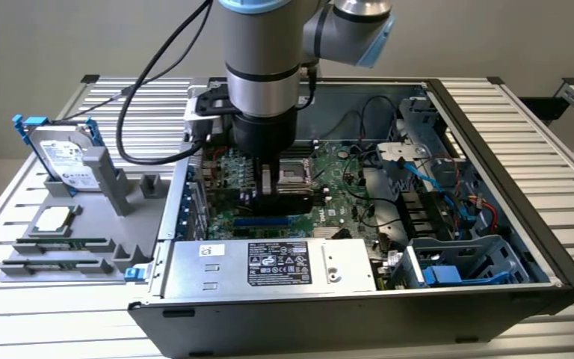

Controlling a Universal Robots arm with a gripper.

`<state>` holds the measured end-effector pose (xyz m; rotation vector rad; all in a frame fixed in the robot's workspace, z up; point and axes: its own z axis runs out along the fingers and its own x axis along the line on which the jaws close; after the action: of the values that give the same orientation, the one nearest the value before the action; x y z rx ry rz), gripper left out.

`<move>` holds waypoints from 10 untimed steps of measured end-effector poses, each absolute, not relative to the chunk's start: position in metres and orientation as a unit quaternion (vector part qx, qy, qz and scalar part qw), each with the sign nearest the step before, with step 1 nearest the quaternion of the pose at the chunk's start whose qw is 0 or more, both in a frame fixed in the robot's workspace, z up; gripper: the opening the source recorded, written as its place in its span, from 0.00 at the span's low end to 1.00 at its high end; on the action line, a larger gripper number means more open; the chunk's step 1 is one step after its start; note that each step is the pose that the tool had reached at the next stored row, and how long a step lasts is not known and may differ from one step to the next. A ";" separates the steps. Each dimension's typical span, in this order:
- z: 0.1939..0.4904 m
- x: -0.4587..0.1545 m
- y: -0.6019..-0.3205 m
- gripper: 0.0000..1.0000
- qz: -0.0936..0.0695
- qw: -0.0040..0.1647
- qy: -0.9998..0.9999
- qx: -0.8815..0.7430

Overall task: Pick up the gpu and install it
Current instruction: 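Insert the gpu into the slot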

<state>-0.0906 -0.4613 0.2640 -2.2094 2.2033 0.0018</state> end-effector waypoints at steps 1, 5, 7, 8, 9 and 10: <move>0.264 -0.091 -0.461 0.27 0.001 0.011 0.706 -0.708; 0.263 -0.091 -0.461 0.27 0.001 0.010 0.706 -0.708; 0.263 -0.092 -0.461 0.27 0.001 0.010 0.706 -0.708; 0.263 -0.092 -0.461 0.27 0.001 0.010 0.706 -0.708; 0.263 -0.092 -0.461 0.27 0.001 0.010 0.706 -0.708; 0.263 -0.092 -0.461 0.27 0.002 0.010 0.706 -0.708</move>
<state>-0.0919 -0.4613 0.2625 -2.2107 2.2045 0.0048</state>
